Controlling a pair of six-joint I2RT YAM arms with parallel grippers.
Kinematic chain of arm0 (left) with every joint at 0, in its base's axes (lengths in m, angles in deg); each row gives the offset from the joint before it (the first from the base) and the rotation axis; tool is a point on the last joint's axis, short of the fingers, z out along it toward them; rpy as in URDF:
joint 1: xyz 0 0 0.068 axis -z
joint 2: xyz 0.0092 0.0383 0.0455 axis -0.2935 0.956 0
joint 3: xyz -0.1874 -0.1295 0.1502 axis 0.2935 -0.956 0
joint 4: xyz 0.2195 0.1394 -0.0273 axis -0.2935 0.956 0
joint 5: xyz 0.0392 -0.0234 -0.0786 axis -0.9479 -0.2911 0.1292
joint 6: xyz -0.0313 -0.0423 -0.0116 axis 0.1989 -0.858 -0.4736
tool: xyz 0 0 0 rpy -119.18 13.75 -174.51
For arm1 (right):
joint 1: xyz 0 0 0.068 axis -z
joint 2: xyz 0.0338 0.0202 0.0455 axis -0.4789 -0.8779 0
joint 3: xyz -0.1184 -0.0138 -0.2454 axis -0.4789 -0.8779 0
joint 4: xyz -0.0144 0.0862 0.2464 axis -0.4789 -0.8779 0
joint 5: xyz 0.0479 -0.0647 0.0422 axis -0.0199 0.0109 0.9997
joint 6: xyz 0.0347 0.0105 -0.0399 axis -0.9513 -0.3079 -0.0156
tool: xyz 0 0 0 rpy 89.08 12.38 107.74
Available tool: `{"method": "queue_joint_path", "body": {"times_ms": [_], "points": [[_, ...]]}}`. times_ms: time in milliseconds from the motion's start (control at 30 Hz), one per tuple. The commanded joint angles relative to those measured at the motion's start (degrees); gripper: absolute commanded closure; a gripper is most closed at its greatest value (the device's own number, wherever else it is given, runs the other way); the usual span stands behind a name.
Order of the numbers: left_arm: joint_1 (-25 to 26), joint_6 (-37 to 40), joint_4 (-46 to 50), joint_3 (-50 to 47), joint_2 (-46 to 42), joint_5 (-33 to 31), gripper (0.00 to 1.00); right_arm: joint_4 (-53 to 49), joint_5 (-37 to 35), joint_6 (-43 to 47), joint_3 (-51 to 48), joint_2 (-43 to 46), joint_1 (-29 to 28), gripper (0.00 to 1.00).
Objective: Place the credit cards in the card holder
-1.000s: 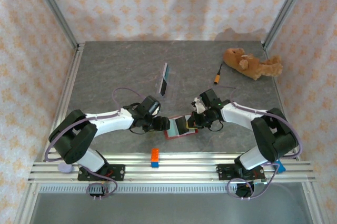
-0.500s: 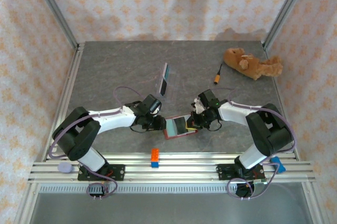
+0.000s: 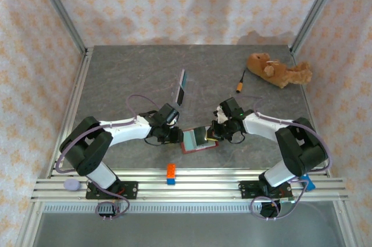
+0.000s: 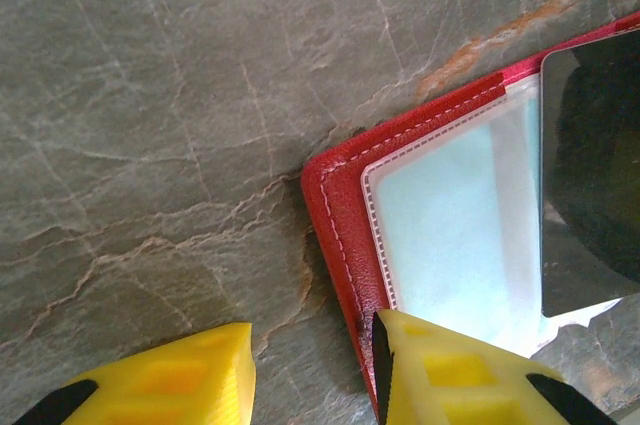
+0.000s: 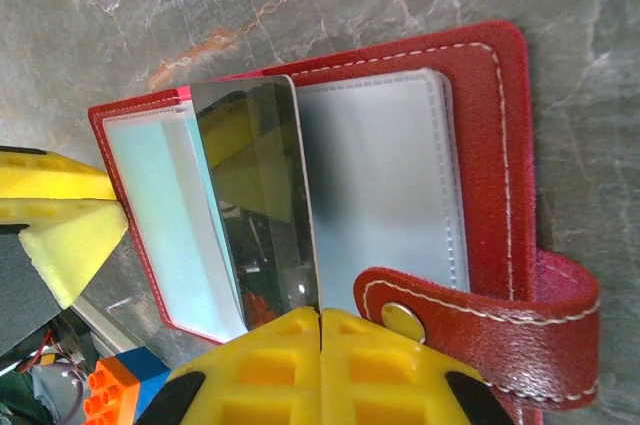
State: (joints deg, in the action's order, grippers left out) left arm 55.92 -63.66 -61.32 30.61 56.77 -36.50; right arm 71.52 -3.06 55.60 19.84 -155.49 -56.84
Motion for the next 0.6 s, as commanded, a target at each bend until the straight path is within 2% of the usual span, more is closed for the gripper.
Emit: {"method": "queue_joint_path", "body": {"times_ms": [0, 200, 567], "points": [[1.3, 0.2, -10.7, 2.2, 2.5, 4.0, 0.66, 2.0, -0.8, -1.9, -1.0, 0.1, -0.3, 1.00], [1.4, 0.1, -10.3, 2.8, 2.7, 3.9, 0.67, 4.5, 1.9, -2.5, -2.4, 0.0, -0.5, 1.00], [1.4, -0.3, -11.0, 3.0, 3.3, 3.6, 0.70, 3.1, 2.2, -0.7, -2.9, 0.6, -1.8, 1.00]]}}
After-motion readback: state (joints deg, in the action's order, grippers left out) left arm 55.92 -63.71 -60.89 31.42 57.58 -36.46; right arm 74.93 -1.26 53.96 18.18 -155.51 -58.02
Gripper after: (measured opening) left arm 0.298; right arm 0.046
